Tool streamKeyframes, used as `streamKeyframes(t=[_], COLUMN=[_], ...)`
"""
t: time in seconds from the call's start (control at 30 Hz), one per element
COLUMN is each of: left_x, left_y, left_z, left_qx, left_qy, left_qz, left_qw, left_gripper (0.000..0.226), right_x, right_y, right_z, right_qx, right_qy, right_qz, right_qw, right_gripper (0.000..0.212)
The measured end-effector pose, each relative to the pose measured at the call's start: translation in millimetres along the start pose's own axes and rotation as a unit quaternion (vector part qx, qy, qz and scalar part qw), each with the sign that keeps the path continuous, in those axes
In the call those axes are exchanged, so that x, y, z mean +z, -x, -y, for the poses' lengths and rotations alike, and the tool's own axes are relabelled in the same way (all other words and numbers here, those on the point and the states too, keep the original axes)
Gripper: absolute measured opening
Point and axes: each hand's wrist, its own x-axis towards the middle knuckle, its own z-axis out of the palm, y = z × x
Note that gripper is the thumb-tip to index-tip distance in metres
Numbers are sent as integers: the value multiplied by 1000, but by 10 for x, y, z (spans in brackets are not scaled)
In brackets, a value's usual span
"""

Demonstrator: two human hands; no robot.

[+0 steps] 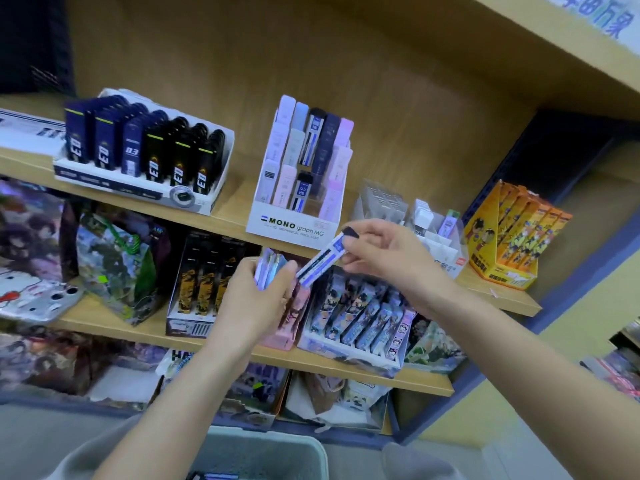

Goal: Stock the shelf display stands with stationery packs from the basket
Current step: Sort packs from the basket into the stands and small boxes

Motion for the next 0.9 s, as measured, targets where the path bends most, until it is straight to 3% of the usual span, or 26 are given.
streamKeyframes(t=[0.13, 0.2, 0.3, 0.57, 0.9], left_x=[-174, -215, -269, -477, -496], left_y=[-65, -63, -12, 34, 24], left_z=[-56, -78, -105, -135, -135], left_qx=[-59, -72, -57, -28, -48], left_qy=[106, 154, 147, 113, 99], left_qz=[-1, 2, 3, -36, -41], left_qw=[993, 985, 987, 993, 993], left_gripper=[18, 11, 5, 14, 13], right_x=[89, 141, 223, 309, 337], right_y=[-223, -347, -496, -729, -846], right_z=[220, 244, 259, 307, 340], right_qx=[-191, -232, -243, -223, -242], right_qy=[102, 159, 181, 245, 362], right_qz=[-132, -167, -171, -118, -81], right_qw=[967, 945, 938, 936, 896], right_gripper=[12, 15, 16, 12, 16])
